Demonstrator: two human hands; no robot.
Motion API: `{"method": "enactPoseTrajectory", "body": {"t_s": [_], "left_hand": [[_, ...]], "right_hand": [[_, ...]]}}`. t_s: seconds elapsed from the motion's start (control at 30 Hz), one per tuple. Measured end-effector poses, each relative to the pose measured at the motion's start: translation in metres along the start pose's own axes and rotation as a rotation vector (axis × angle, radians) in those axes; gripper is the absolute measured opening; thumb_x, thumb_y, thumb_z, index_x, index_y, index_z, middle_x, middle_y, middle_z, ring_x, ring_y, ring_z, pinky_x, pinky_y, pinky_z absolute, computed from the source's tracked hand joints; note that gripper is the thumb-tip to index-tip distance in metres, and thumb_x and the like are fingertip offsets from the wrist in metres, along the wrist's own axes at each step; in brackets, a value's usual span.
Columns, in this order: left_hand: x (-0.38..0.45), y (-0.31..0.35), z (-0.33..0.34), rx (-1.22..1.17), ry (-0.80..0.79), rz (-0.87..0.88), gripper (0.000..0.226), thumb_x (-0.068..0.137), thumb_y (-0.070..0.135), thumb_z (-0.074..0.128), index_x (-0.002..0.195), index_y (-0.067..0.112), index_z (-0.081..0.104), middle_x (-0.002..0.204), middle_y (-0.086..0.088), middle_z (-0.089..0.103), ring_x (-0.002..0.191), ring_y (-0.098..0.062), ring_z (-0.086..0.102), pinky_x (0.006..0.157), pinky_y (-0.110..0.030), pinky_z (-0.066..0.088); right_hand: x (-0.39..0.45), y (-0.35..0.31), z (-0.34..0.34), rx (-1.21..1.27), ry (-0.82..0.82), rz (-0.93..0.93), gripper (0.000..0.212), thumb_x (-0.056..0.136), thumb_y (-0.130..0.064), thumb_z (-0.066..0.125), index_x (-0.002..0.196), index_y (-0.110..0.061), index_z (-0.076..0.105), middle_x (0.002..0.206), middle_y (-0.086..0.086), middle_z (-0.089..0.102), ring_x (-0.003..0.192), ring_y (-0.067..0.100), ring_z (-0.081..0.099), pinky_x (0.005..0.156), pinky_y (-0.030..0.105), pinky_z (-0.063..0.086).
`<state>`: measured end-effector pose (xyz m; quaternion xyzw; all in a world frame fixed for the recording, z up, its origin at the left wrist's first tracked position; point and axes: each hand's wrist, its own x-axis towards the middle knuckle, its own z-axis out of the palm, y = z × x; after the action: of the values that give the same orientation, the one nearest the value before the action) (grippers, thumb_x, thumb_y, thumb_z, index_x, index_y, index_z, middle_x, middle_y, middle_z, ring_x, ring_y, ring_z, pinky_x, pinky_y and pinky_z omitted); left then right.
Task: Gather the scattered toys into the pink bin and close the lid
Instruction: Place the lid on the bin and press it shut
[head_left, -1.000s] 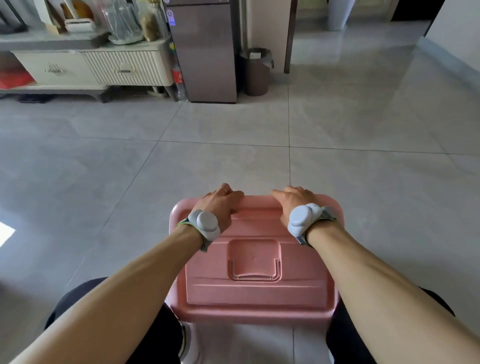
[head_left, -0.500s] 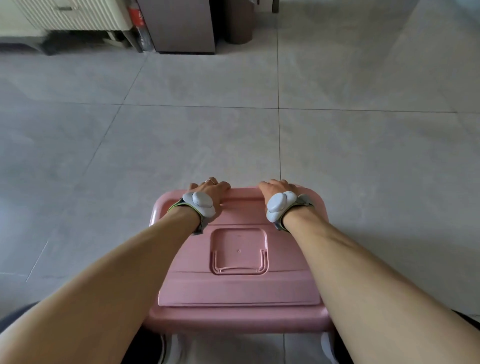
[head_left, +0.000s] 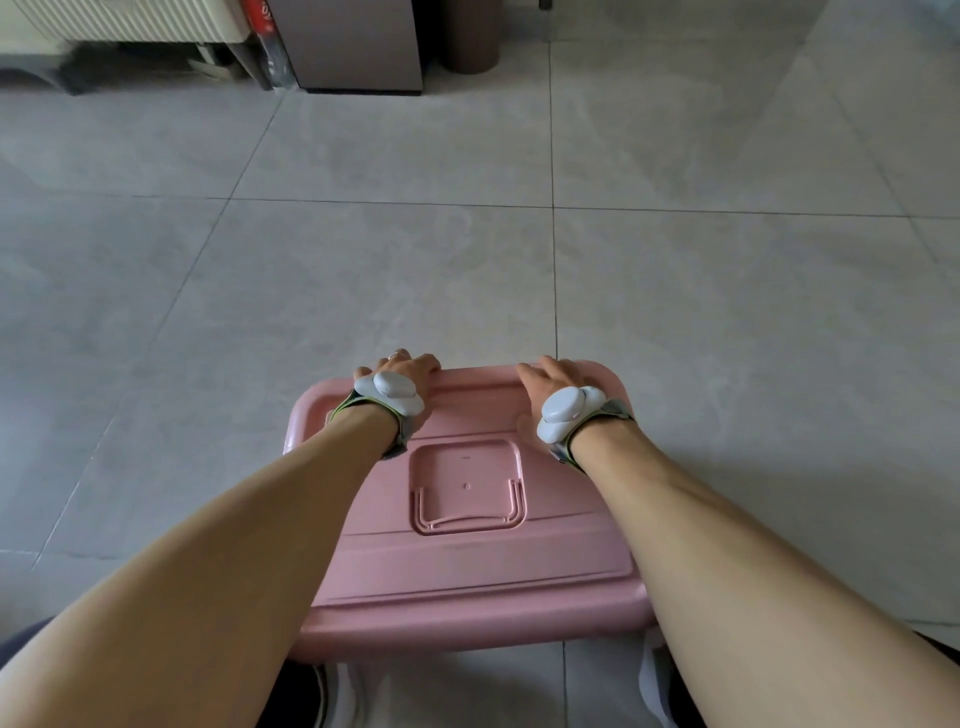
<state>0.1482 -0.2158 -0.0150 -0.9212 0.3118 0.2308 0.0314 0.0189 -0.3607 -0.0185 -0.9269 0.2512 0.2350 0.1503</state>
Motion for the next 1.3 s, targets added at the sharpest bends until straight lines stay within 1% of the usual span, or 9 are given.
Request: {"method": "enactPoseTrajectory", "body": {"t_s": [0.13,0.23,0.33,0.5,0.67,0.73,0.93,1.07,1.3], "left_hand": [[-0.005,-0.001,0.004,-0.001,-0.032,-0.053,0.048,0.088,0.012,0.046,0.132,0.028,0.044,0.131,-0.005,0.046,0.123,-0.029,0.045,0.1,-0.04,0.038],[-0.015,0.014,0.01,0.015,-0.028,0.008,0.048,0.094,0.025,0.043,0.141,0.028,0.033,0.145,-0.007,0.037,0.135,-0.03,0.032,0.108,-0.047,0.029],[-0.031,0.04,0.018,-0.027,-0.032,0.156,0.065,0.094,0.05,0.046,0.151,0.035,0.017,0.16,-0.005,0.012,0.147,-0.028,0.01,0.115,-0.051,0.021],[-0.048,0.084,0.036,0.06,-0.109,0.275,0.09,0.083,0.072,0.047,0.153,0.037,0.003,0.161,0.001,-0.019,0.148,-0.03,-0.016,0.119,-0.056,0.002],[-0.061,0.121,0.049,0.16,-0.136,0.371,0.083,0.087,0.072,0.038,0.153,0.04,0.0,0.16,-0.001,-0.023,0.147,-0.034,-0.019,0.117,-0.059,-0.002],[-0.062,0.124,0.048,0.168,-0.157,0.382,0.082,0.088,0.07,0.041,0.153,0.041,0.001,0.16,0.001,-0.023,0.147,-0.033,-0.019,0.118,-0.058,-0.001],[-0.059,0.126,0.034,0.254,-0.216,0.39,0.092,0.082,0.069,0.053,0.15,0.046,-0.004,0.159,0.007,-0.024,0.148,-0.026,-0.016,0.12,-0.053,0.005],[-0.058,0.129,0.037,0.251,-0.214,0.396,0.093,0.081,0.069,0.053,0.15,0.047,-0.005,0.159,0.008,-0.025,0.148,-0.026,-0.018,0.12,-0.054,0.005],[-0.052,0.128,0.043,0.23,-0.204,0.394,0.093,0.082,0.068,0.054,0.15,0.047,-0.004,0.158,0.008,-0.026,0.148,-0.025,-0.019,0.12,-0.053,0.003]], "right_hand": [[-0.008,0.006,0.007,-0.052,-0.075,0.008,0.071,0.08,-0.008,0.043,0.146,-0.02,0.02,0.156,0.004,0.007,0.144,0.032,0.012,0.115,0.044,0.024],[-0.012,0.009,0.012,-0.006,-0.106,0.012,0.064,0.095,-0.019,0.034,0.154,-0.026,0.009,0.161,-0.004,-0.007,0.149,0.025,-0.001,0.12,0.044,0.009],[-0.024,0.017,0.009,0.101,-0.107,-0.009,0.061,0.098,-0.011,0.039,0.153,-0.018,0.014,0.161,-0.003,0.003,0.149,0.022,0.005,0.121,0.037,0.011],[-0.049,0.039,0.021,0.292,0.133,0.198,0.067,0.078,-0.014,0.065,0.138,-0.023,0.037,0.142,0.003,0.038,0.131,0.029,0.037,0.1,0.038,0.044],[-0.09,0.072,0.048,0.637,0.239,0.414,0.033,0.091,-0.039,0.051,0.106,-0.009,0.049,0.117,0.015,0.059,0.097,0.033,0.057,0.075,0.032,0.039],[-0.1,0.075,0.057,0.747,0.18,0.453,0.037,0.098,-0.041,0.038,0.108,-0.007,0.049,0.115,0.016,0.059,0.099,0.035,0.058,0.079,0.035,0.04],[-0.11,0.084,0.06,0.869,0.137,0.454,0.029,0.091,-0.03,0.053,0.11,-0.01,0.043,0.111,0.007,0.059,0.085,0.025,0.055,0.076,0.031,0.042],[-0.109,0.09,0.057,0.927,0.133,0.52,0.032,0.087,-0.031,0.059,0.114,-0.016,0.05,0.116,0.005,0.057,0.103,0.026,0.058,0.087,0.031,0.046],[-0.107,0.091,0.05,0.806,0.032,0.449,0.03,0.081,-0.024,0.058,0.11,-0.017,0.056,0.107,0.003,0.063,0.097,0.029,0.062,0.084,0.034,0.05]]}}
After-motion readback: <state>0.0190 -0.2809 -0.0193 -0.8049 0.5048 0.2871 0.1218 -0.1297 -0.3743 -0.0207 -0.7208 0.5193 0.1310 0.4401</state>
